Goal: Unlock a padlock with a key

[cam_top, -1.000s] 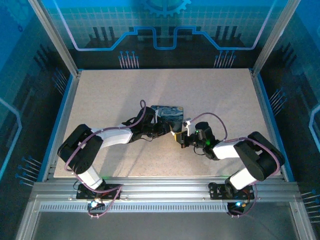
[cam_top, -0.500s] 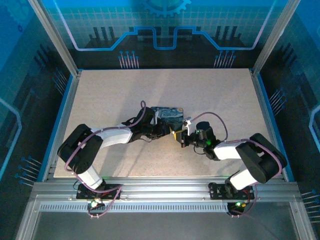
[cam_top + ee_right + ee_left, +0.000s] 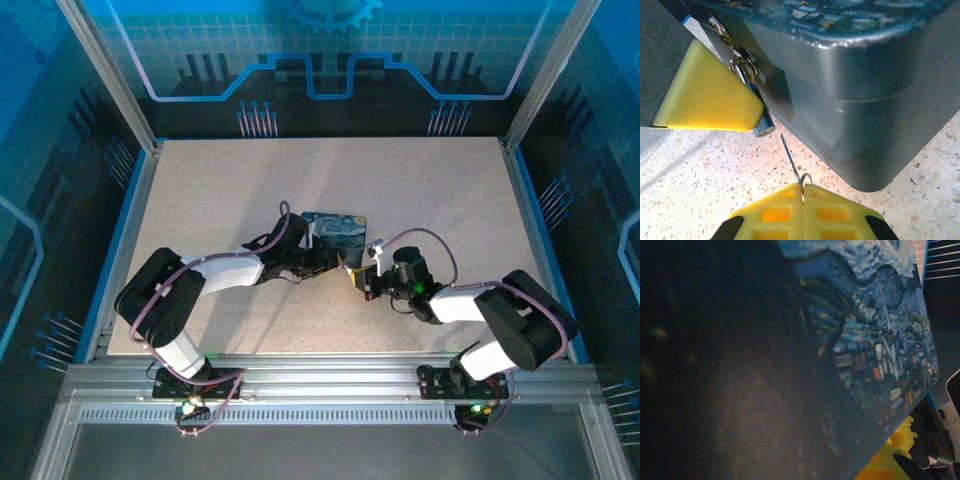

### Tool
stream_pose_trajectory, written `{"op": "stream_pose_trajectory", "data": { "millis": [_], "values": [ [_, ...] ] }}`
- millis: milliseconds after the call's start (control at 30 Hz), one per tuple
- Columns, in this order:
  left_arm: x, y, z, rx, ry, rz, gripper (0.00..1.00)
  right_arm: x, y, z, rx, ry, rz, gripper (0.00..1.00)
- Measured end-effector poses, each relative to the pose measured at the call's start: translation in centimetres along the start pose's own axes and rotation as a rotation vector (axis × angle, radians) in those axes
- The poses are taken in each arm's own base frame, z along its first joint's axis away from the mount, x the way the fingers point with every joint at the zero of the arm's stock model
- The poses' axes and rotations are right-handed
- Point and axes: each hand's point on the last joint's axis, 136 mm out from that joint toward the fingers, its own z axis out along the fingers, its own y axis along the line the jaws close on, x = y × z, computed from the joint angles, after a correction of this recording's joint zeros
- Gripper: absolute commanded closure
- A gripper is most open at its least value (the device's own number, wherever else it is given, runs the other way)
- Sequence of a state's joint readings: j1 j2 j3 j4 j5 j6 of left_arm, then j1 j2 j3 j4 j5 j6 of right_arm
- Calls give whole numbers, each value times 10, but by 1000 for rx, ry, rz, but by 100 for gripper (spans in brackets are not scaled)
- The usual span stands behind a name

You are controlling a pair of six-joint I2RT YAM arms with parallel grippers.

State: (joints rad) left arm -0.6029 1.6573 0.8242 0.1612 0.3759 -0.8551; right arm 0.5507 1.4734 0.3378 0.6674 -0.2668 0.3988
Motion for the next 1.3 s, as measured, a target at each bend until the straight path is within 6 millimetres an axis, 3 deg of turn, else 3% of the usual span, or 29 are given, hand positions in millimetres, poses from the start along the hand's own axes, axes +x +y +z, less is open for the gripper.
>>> {"op": "stream_pose_trajectory", "data": {
  "millis": [500, 1300],
  "values": [
    [-1, 0, 0, 0, -1, 0, 84, 7, 12, 1, -41, 29, -25, 100],
    [-1, 1, -1, -1, -3, 17, 84, 2, 12, 9, -36, 33, -37, 100]
  ]
}}
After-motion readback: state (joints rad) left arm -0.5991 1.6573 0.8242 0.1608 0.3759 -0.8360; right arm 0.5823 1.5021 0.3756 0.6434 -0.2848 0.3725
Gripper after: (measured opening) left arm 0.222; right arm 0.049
